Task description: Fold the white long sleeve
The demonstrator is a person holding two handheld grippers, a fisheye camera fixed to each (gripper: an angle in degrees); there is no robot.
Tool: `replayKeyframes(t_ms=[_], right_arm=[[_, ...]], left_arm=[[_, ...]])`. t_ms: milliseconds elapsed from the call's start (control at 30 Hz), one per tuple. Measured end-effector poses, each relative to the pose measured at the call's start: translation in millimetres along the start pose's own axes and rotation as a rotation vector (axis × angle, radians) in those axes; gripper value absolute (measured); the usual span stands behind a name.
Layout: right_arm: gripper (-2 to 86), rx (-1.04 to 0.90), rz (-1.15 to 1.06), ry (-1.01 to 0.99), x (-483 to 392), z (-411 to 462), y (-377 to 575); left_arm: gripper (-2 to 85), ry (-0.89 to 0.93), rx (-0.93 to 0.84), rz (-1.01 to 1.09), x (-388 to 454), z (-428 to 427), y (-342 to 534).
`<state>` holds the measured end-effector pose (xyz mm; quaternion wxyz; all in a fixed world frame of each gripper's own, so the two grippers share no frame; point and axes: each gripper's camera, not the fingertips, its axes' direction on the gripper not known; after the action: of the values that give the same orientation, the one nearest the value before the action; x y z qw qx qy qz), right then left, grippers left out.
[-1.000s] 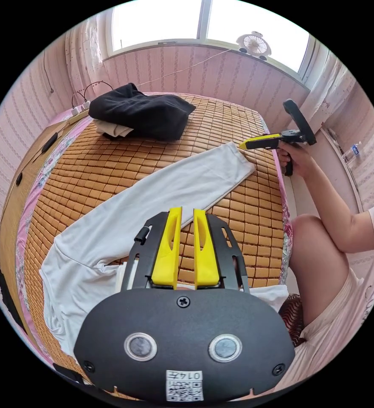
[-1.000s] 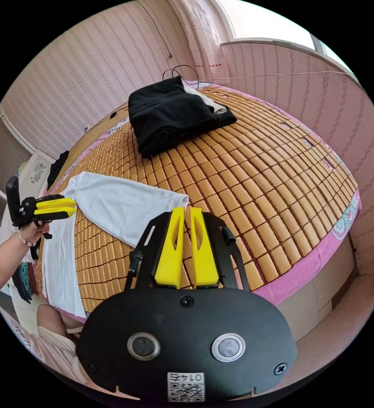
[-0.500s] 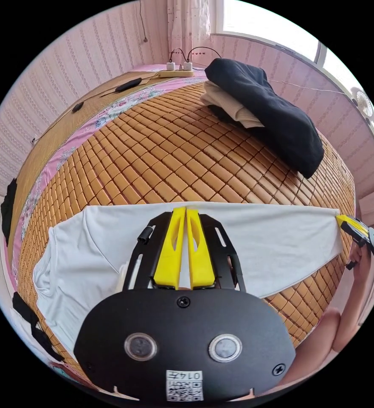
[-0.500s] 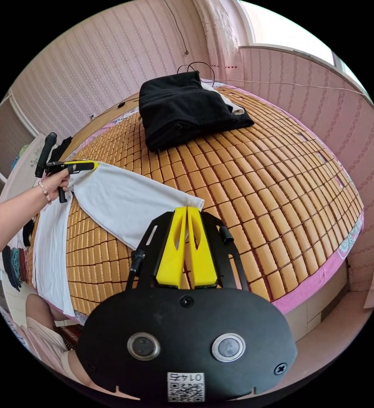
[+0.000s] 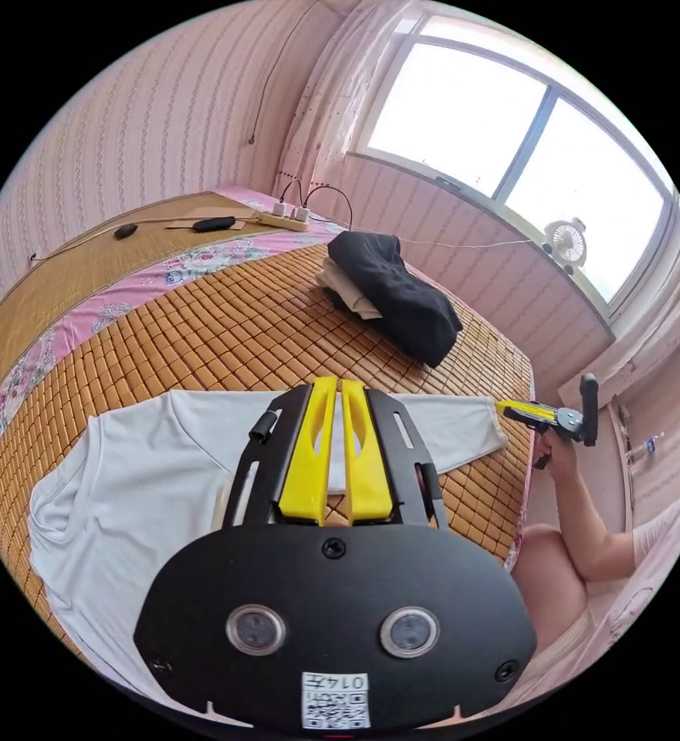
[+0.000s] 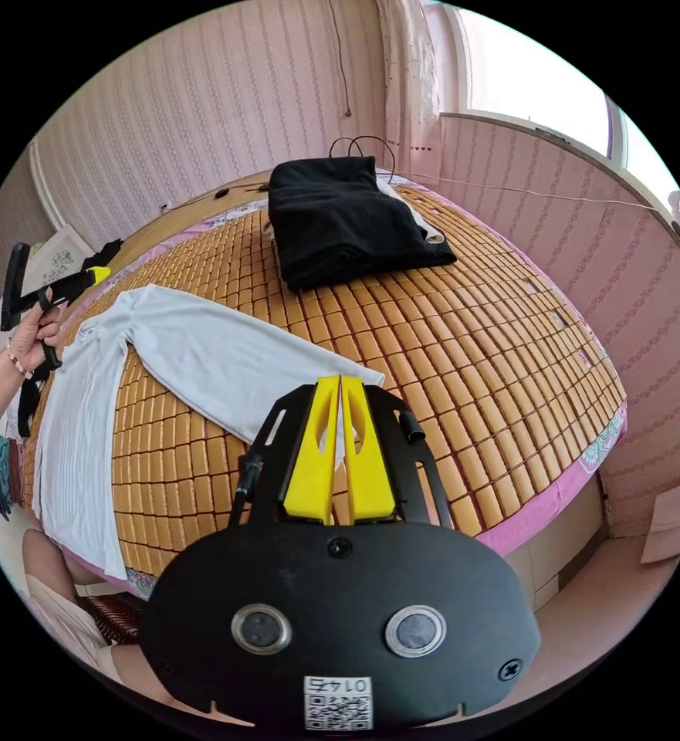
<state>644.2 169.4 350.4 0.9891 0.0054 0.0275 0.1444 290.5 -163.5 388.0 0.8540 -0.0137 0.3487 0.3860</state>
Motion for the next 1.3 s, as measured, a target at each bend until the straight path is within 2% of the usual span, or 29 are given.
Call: replayKeyframes(t_ms=[67, 167, 233, 300, 400, 600, 733, 933, 1000, 1067, 1167, 1300], right_arm=[[-0.9, 0.044, -0.058, -0.022, -26, -13, -8], [-0.7, 0.07, -0.148, -0.152, -69, -23, -19], [-0.4, 0.049, -0.207, -0.245, -101, -22, -21], [0.0, -0.008, -0.281, -0.312, -154, -17, -18], [0.3, -0.12, -0.403, -0.38, -238, -7, -11], [0.7, -0.299, -0.722, -0.514, -432, 1, -19], [0.8, -0.306, -0.884, -0.528, -540, -3, -36], [1.0, -0.322, -1.06, -0.53, -701, 7, -48], [1.4, -0.323, -1.102, -0.527, -750, 15, -51], [1.8, -0.317, -1.127, -0.502, -781, 25, -58], [3.8, -0.354, -1.145, -0.454, -822, 50, -78], [6.3, -0.386, -1.088, -0.429, -864, 84, -123]], left_arm=[[-0.2, -0.03, -0.044, 0.033, 3, -45, 38], [0.8, -0.044, -0.111, -0.104, -21, -123, 121], [1.5, -0.128, -0.121, -0.193, -34, -177, 182], [2.3, -0.287, -0.159, -0.313, -43, -243, 264], [3.3, -0.428, -0.225, -0.484, -48, -305, 363], [4.1, -0.46, -0.215, -0.7, -58, -366, 487], [4.4, -0.36, -0.261, -0.706, -77, -372, 518], [5.4, -0.268, -0.25, -0.497, -75, -362, 508], [6.9, -0.263, -0.312, -0.363, -63, -343, 492], [7.3, -0.265, -0.38, -0.295, -62, -326, 486], [5.7, -0.265, -0.573, -0.254, -77, -301, 493], [0.5, -0.186, -0.54, -0.258, -97, -323, 509]])
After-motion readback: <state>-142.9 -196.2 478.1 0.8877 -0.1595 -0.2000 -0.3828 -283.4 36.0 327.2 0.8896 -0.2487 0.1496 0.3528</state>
